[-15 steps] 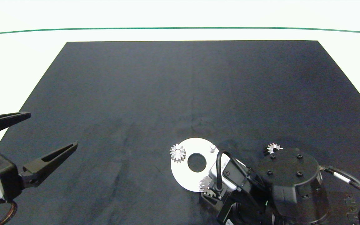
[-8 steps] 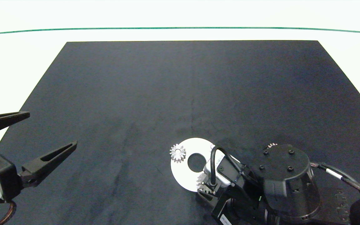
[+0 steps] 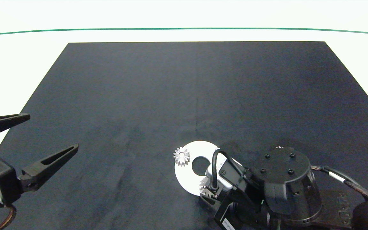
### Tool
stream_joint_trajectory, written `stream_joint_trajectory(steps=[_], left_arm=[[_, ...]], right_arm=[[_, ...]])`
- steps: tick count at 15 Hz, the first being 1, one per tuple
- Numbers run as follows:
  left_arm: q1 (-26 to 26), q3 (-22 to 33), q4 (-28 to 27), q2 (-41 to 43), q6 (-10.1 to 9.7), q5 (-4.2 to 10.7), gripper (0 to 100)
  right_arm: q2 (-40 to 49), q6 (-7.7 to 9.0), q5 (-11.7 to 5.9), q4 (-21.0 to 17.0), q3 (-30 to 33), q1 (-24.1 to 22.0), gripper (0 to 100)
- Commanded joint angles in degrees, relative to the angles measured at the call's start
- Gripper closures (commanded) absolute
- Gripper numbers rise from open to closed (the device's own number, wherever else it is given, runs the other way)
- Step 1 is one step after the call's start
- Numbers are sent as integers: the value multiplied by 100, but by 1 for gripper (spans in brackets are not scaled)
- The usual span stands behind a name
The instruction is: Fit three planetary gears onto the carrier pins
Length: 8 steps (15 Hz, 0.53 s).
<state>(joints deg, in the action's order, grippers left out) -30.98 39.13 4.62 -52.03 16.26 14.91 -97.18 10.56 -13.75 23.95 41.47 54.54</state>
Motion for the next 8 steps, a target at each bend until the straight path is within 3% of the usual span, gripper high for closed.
stream_joint_trajectory(steps=[1, 8], left_arm=[[4, -2, 4, -9, 9, 12, 0], [-5, -2, 4, -9, 9, 12, 0]], right_arm=[[-64, 8, -14, 13, 1, -5, 96], [-108, 8, -14, 13, 28, -22, 96]])
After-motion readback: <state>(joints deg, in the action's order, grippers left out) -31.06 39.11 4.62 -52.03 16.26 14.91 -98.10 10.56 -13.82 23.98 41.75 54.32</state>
